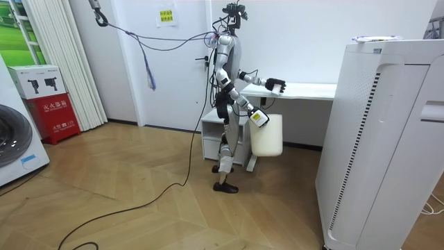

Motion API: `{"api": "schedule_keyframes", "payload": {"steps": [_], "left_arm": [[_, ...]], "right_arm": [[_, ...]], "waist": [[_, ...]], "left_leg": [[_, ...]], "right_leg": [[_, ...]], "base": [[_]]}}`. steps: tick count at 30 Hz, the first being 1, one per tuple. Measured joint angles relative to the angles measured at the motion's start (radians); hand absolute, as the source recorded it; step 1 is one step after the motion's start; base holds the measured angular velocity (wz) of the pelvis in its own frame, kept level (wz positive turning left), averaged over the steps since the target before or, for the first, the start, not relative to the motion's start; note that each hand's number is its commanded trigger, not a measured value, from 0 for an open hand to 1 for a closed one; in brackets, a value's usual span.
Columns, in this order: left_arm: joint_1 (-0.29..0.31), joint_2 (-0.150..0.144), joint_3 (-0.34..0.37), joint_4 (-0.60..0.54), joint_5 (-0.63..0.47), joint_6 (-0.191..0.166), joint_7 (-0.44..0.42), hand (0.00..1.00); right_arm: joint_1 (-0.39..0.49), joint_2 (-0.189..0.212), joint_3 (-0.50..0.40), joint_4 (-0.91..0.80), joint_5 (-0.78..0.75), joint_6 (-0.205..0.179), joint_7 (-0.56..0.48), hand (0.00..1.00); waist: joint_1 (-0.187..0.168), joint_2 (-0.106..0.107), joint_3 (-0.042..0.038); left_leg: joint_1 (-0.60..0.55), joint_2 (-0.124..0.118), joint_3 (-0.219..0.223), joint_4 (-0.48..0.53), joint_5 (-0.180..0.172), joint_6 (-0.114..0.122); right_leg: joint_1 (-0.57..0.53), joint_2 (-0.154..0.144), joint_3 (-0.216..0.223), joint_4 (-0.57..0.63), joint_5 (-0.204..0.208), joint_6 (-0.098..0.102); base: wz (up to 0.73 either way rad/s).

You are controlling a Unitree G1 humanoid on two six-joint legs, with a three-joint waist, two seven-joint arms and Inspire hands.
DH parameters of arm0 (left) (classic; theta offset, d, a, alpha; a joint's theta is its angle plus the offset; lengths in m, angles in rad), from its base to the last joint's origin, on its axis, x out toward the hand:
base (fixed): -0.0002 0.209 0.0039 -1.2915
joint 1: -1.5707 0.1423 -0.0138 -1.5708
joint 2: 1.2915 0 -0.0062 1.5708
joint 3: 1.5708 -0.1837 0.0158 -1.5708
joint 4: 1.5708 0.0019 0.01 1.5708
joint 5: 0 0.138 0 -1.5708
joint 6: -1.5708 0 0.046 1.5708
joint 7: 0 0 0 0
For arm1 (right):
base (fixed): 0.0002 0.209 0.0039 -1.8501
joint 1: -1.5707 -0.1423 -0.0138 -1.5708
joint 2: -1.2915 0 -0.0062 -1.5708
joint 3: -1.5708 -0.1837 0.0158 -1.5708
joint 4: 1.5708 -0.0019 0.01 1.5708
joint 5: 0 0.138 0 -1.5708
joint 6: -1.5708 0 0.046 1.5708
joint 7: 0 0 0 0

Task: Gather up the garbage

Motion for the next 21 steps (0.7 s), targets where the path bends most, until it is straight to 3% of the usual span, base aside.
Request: {"api": "schedule_keyframes", "payload": {"steps": [5,10,16,21], "left_arm": [[-0.030,-0.002,-0.001,-0.038,-0.052,0.002,-0.042,1.00],[-0.053,-0.013,-0.010,-0.073,-0.082,0.002,-0.109,1.00],[-0.057,-0.018,-0.085,-0.072,-0.080,0.002,-0.152,1.00],[-0.057,-0.019,-0.106,-0.072,-0.082,0.002,-0.186,1.00]], "right_arm": [[-0.047,-0.001,0.000,0.065,0.005,-0.002,0.000,1.00],[-0.081,-0.004,0.000,0.128,0.005,-0.005,0.001,1.00],[-0.082,-0.003,0.000,0.123,0.002,-0.015,-0.006,1.00],[-0.100,0.003,0.001,0.120,0.002,-0.020,-0.033,1.00]], "waist": [[-0.010,0.002,0.0017],[-0.023,0.015,0.0110],[-0.026,0.023,0.0146],[-0.035,0.027,0.0166]], "left_leg": [[-0.026,-0.001,0.000,0.006,0.000,0.000],[-0.035,-0.001,0.002,0.011,0.000,0.000],[-0.050,0.000,0.030,0.021,0.000,0.000],[-0.064,-0.001,0.051,0.030,0.000,0.000]], "right_leg": [[-0.029,0.000,0.007,0.009,0.000,0.000],[-0.038,0.001,0.014,0.008,0.000,0.000],[-0.063,0.001,0.027,0.024,0.000,0.000],[-0.092,0.000,0.030,0.044,0.000,0.000]], "base": [[-0.05],[-0.05],[-0.08],[-0.15]]}}
